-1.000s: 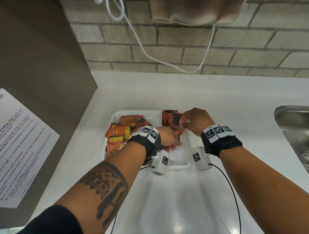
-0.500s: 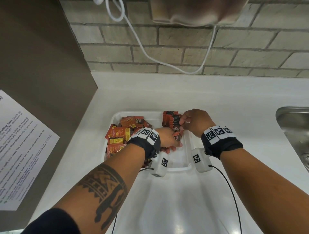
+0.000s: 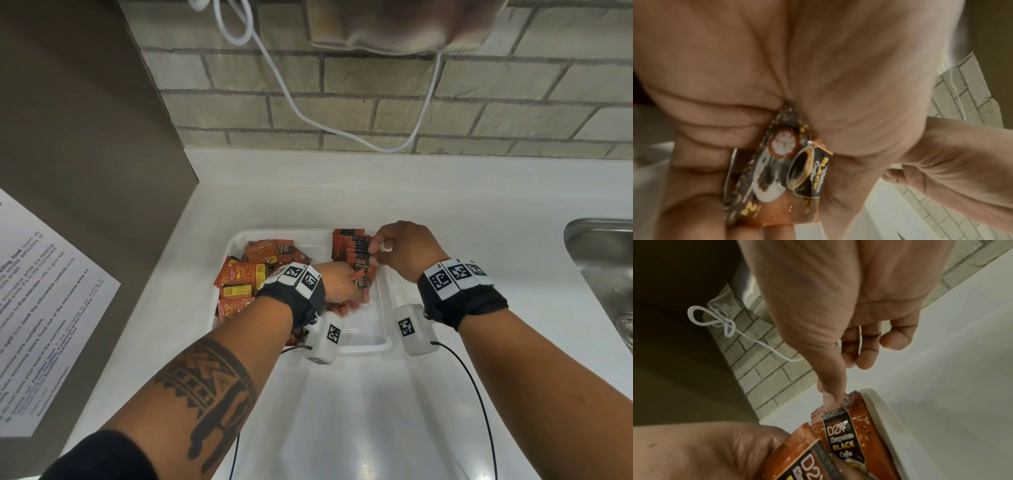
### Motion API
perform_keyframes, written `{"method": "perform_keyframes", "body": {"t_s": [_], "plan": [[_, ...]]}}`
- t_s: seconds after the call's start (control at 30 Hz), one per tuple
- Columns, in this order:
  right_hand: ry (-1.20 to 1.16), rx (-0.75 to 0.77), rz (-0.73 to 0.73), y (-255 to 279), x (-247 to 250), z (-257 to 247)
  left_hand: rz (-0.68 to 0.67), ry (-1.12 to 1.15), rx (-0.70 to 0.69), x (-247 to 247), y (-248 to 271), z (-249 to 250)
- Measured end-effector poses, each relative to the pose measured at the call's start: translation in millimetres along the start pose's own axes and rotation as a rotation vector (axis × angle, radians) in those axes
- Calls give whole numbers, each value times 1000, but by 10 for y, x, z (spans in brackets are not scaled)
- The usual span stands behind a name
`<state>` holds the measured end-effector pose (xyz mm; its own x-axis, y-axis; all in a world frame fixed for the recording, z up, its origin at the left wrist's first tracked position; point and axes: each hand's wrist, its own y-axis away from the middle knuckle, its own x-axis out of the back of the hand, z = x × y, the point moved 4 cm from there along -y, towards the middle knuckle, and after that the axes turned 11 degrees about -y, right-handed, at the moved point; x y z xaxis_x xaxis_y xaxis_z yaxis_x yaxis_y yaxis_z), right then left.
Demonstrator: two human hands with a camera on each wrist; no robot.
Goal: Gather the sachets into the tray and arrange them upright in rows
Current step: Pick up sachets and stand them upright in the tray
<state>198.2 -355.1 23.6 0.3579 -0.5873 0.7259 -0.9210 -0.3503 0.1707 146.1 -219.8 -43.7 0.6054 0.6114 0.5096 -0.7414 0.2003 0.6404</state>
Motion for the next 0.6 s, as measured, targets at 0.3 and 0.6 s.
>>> {"method": "perform_keyframes", "body": {"t_s": [0.3, 0.6], "plan": [[-29, 15, -20, 48, 18, 12, -96, 287, -94, 60, 102, -9], [-371, 50, -82, 78, 110, -25, -105, 686, -363, 194, 310, 58]]}}
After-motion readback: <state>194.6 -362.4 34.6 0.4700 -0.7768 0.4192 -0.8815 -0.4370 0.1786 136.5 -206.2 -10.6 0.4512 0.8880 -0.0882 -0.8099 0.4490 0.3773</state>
